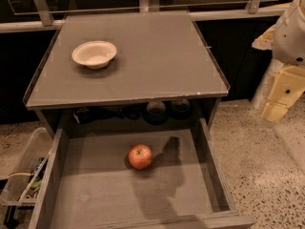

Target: Pick apple from top drawer and place on counter

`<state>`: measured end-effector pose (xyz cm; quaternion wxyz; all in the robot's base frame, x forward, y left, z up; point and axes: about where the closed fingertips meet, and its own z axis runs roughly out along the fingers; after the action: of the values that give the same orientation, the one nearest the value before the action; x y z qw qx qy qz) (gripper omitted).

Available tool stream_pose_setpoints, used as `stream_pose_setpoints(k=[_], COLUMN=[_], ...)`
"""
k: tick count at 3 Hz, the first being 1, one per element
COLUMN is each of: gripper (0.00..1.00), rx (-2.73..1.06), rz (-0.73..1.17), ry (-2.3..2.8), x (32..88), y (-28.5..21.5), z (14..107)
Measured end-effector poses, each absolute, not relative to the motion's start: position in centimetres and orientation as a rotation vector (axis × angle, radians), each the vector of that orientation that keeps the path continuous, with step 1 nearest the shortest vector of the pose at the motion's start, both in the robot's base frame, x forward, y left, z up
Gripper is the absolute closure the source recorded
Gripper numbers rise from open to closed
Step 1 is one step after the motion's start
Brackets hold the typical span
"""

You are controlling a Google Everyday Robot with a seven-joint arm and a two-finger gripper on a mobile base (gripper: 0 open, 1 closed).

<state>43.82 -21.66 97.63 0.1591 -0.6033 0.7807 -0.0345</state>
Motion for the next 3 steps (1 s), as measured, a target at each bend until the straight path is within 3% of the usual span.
stream_pose_setpoints(k=[3], gripper=[0.00], rx=[-1.724], rz=[0.020], ry=[2.219], x=[42.3], y=[-18.2], z=[94.7])
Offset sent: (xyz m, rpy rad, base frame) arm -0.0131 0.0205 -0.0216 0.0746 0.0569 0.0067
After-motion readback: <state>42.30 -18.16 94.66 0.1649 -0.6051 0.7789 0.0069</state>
